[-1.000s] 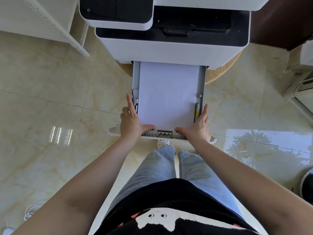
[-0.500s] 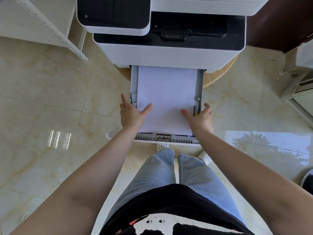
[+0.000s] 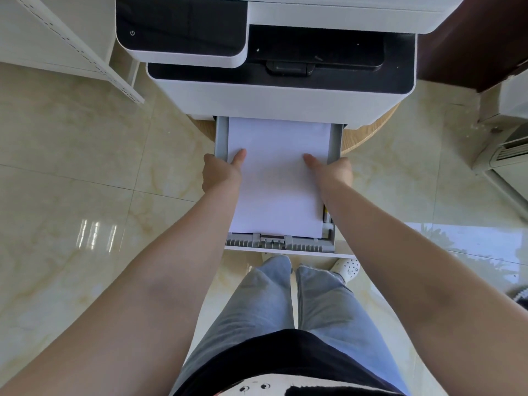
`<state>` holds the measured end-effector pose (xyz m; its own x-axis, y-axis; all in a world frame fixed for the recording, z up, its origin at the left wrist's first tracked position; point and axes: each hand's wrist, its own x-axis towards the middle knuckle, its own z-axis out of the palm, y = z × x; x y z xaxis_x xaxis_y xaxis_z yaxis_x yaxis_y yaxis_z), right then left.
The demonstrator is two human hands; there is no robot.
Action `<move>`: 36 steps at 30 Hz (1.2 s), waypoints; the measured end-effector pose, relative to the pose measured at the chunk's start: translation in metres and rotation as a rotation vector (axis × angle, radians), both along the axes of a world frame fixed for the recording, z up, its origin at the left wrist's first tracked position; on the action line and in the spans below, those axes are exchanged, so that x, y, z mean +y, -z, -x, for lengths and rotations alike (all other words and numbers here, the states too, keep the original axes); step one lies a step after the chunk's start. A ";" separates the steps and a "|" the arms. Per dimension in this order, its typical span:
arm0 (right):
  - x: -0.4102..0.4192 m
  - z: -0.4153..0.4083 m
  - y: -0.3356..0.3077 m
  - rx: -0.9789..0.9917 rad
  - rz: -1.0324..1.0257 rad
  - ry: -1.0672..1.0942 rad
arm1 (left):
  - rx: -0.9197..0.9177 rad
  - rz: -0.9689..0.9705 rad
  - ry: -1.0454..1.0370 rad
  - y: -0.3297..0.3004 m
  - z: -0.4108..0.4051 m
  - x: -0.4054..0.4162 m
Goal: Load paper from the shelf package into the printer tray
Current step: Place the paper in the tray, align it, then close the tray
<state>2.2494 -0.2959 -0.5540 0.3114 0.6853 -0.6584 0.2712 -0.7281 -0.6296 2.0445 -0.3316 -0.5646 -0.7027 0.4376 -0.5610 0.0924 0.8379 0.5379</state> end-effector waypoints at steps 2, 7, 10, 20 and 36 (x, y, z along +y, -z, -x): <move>-0.002 -0.002 -0.001 0.008 -0.016 -0.028 | -0.002 -0.048 0.042 -0.004 0.000 -0.007; -0.037 -0.032 -0.002 -0.016 -0.023 -0.181 | -0.080 -0.121 0.218 -0.009 0.015 -0.057; -0.072 -0.050 0.003 -0.027 0.095 -0.228 | -0.166 0.011 0.307 -0.005 0.022 -0.090; -0.096 -0.050 0.008 0.058 0.150 -0.231 | -0.158 0.005 0.297 0.001 0.019 -0.104; -0.103 -0.031 -0.003 -0.241 0.177 -0.455 | 0.068 0.135 0.559 -0.006 0.010 -0.109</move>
<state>2.2802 -0.3985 -0.5514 0.1656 0.6711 -0.7227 0.7048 -0.5931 -0.3892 2.0341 -0.4403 -0.5584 -0.4215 0.6804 -0.5995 0.5714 0.7126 0.4071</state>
